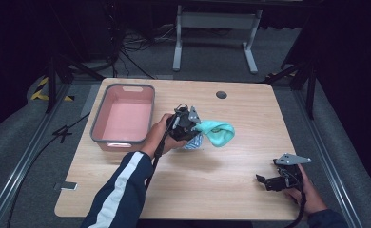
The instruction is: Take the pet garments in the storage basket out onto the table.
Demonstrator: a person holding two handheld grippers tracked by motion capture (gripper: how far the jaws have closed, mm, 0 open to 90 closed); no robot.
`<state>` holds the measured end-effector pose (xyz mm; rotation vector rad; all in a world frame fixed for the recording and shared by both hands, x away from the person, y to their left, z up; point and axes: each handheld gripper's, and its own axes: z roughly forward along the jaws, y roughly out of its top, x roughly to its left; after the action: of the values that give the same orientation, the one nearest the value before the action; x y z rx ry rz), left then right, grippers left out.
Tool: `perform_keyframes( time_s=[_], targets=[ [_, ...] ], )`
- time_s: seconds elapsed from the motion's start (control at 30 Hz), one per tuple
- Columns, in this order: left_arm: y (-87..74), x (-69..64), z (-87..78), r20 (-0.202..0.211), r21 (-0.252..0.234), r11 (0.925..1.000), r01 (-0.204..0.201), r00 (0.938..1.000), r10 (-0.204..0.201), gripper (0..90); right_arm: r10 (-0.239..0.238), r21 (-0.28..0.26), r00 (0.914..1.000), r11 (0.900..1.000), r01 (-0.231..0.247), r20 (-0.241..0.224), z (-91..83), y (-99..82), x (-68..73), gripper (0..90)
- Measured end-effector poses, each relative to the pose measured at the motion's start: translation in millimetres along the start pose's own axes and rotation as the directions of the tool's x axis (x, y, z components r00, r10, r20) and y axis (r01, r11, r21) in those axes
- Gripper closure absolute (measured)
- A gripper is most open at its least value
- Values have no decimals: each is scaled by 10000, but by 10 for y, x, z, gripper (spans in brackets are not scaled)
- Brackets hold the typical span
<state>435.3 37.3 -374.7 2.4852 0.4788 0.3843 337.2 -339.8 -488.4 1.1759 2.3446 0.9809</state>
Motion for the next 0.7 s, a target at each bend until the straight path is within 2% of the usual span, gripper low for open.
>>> perform_keyframes(
  time_s=[0.3, 0.6, 0.7],
  targets=[
    [-113, -5, 170, 231, 261, 9992, 294, 9993, -300, 743, 1, 1, 10000, 10000, -1, -1, 0, 0, 0, 7],
    [-170, -45, 315, 364, 329, 9988, 369, 9986, -381, 730, 3, 2, 10000, 10000, -3, -2, 0, 0, 0, 7],
    [-194, -64, 386, 520, 488, 9979, 426, 9976, -451, 718, 0, 0, 10000, 10000, 0, -1, 0, 0, 0, 7]
  ],
)
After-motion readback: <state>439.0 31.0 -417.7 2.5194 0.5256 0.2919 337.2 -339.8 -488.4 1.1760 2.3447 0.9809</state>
